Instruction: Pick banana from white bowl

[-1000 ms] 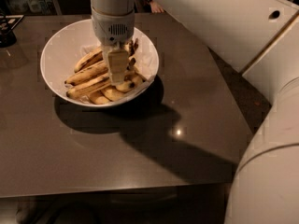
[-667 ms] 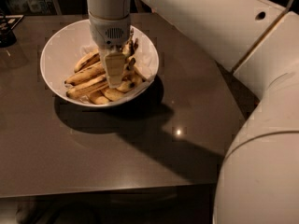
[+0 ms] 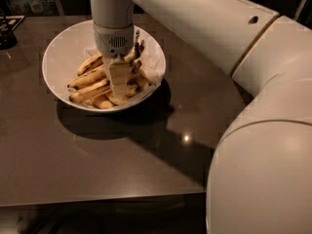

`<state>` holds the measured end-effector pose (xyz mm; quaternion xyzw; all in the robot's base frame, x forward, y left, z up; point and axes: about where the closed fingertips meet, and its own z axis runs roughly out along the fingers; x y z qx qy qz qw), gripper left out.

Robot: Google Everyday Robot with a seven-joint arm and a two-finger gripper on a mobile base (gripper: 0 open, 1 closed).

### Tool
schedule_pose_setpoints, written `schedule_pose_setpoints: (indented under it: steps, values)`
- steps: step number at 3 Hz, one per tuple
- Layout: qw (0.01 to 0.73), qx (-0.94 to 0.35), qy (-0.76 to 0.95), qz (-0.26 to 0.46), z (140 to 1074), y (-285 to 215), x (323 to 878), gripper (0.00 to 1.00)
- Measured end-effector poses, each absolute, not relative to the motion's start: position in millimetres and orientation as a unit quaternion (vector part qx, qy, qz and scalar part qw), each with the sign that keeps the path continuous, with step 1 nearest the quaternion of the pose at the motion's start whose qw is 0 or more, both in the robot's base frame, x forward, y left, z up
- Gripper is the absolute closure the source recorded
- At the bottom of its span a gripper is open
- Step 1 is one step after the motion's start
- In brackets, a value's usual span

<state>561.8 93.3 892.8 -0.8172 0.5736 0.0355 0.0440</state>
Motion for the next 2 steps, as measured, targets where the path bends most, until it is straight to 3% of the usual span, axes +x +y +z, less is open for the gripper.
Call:
schedule_pose_setpoints:
  steps: [1,2]
  values:
    - [0.037,-0.816,0.576,0.042,883.2,92.4,563.2,0.42]
    - [0.036,-0.814,0.579,0.039,882.3,89.2,562.8,0.61]
